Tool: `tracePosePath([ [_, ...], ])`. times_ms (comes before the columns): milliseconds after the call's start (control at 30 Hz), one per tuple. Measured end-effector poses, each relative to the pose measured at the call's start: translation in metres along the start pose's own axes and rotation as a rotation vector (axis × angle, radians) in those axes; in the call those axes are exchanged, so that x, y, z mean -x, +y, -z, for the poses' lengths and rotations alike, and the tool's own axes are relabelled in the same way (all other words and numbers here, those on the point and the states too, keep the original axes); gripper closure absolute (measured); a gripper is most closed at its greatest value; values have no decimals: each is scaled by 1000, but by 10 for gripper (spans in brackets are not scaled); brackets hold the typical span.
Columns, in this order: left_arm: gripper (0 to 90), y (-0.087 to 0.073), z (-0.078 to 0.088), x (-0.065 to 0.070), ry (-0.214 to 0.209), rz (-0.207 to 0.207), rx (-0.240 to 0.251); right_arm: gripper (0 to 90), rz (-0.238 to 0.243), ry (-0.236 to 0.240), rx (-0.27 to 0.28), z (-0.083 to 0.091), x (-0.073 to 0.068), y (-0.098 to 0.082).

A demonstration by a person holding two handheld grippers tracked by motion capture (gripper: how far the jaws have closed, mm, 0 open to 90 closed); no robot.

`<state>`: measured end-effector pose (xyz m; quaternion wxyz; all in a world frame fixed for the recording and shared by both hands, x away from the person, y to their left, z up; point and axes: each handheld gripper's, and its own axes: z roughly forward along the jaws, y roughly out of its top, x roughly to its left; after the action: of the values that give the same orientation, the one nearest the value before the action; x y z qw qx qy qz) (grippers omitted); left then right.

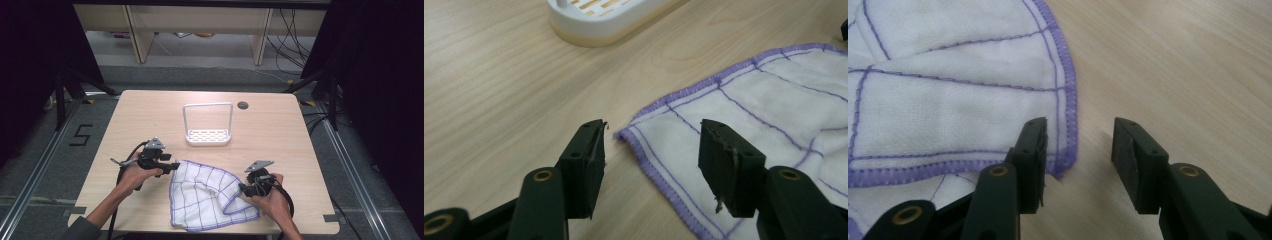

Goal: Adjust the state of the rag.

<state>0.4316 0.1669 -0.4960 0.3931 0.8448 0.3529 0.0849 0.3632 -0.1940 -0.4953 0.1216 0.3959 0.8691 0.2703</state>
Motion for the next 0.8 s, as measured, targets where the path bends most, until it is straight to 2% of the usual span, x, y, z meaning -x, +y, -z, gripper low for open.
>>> tracePosePath([
  [33,460,1,-4,1,-3,-24,-21,629,-7,6,2,0,-1,0],
  [100,491,1,-9,2,-4,-40,-36,696,4,19,-5,1,-3,1],
  [200,597,1,-14,3,-1,-69,-55,847,32,53,-7,0,-2,3],
  [333,788,0,-18,3,9,-95,-63,891,38,57,-18,0,4,9],
  [367,826,-1,-18,1,11,-95,-62,893,59,42,-10,0,7,12],
  [400,862,-1,-18,0,11,-86,-53,893,54,31,11,1,10,17],
  [433,876,-1,-17,-2,8,-88,-50,894,57,25,4,4,13,22],
  [467,881,-1,-17,-3,12,-76,-38,894,67,13,16,7,17,28],
  [567,887,0,-13,-4,23,-82,-21,894,84,-33,34,14,31,48],
  [667,889,2,-9,-7,33,-78,-7,894,77,-61,47,18,46,70],
  [800,890,2,-8,-8,38,-69,13,894,89,-111,49,13,62,94],
])
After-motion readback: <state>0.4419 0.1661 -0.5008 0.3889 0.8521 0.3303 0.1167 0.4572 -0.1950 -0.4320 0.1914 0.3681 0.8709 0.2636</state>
